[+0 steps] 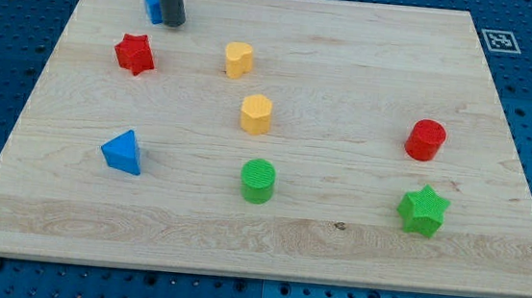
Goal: Place your arm to the top of the red star
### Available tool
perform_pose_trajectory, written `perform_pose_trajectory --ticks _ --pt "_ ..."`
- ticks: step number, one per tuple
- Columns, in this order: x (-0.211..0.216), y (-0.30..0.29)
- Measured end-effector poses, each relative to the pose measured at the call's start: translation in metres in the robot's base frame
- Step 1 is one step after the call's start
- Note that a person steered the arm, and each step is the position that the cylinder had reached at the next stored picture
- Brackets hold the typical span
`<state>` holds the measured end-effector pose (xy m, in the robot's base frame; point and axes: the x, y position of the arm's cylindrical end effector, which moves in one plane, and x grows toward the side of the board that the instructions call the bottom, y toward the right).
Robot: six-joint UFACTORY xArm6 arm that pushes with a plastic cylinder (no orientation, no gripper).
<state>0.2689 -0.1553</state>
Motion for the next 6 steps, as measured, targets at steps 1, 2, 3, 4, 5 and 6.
perform_pose_trajectory --ticks 1,2,3,4,5,6 --pt "-0.002 0.000" --pt "-0.002 0.018" --pt "-0.002 0.022" --pt "0.006 0.026" --pt "0.024 0.032" --pt "0.036 0.032"
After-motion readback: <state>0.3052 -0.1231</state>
